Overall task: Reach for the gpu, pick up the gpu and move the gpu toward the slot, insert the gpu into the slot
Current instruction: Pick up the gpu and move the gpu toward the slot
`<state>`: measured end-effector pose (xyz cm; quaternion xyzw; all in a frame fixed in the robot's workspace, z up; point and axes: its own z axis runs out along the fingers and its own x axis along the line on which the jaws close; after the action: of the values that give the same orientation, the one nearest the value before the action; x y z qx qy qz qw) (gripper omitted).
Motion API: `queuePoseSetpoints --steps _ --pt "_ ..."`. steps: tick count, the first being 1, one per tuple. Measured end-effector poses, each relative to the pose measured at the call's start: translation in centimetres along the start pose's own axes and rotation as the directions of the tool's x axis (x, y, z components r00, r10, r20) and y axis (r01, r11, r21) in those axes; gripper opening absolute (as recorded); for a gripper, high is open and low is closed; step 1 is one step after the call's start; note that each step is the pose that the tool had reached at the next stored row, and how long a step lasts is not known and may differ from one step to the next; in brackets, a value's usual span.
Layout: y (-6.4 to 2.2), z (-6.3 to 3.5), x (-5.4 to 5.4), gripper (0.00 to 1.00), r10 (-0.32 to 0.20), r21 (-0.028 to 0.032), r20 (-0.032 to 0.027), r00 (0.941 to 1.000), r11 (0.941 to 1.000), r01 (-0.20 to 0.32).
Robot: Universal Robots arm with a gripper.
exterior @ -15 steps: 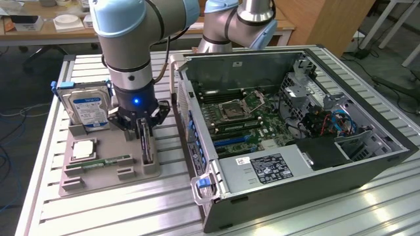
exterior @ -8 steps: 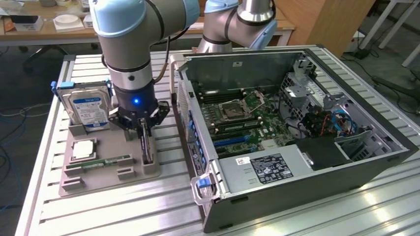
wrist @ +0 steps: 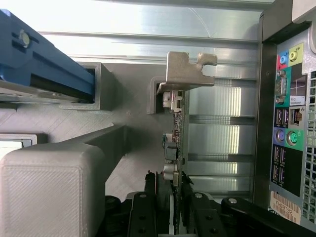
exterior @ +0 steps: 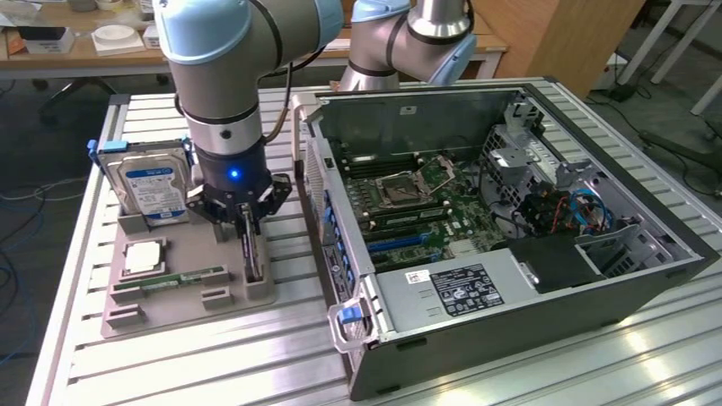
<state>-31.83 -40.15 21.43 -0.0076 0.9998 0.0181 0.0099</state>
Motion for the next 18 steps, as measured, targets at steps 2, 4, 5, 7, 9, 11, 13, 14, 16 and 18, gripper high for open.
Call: queuePoseSetpoints --steps 2,4,5,7,9,11,13,14,16,18 --pt "0.0 0.0 0.0 0.29 0.0 0.0 0.0 1.0 1.0 0.0" --pt "0.0 0.0 0.0 0.29 0.0 0.0001 0.0 1.0 1.0 0.0" --pt "0.0 0.0 0.0 0.29 0.0 0.0 0.0 1.0 1.0 0.0" --pt "0.0 0.0 0.0 0.29 0.0 0.0 0.0 1.0 1.0 0.0" --pt "0.0 0.0 0.0 0.29 0.0 0.0 0.0 1.0 1.0 0.0" --pt "0.0 -0.03 0.0 0.29 0.0 -0.0001 0.0002 1.0 1.0 0.0" --pt "0.01 -0.44 0.0 0.29 0.0 0.0 0.0 1.0 1.0 0.0" --pt "0.02 -0.73 0.0 0.29 0.0 0.0001 0.0 1.0 1.0 0.0" --pt "0.05 -1.34 0.0 0.29 0.0 0.0005 0.0 1.0 1.0 0.0" --pt "0.07 -1.9 0.0 0.29 0.0 0.001 0.0 1.0 1.0 0.0"
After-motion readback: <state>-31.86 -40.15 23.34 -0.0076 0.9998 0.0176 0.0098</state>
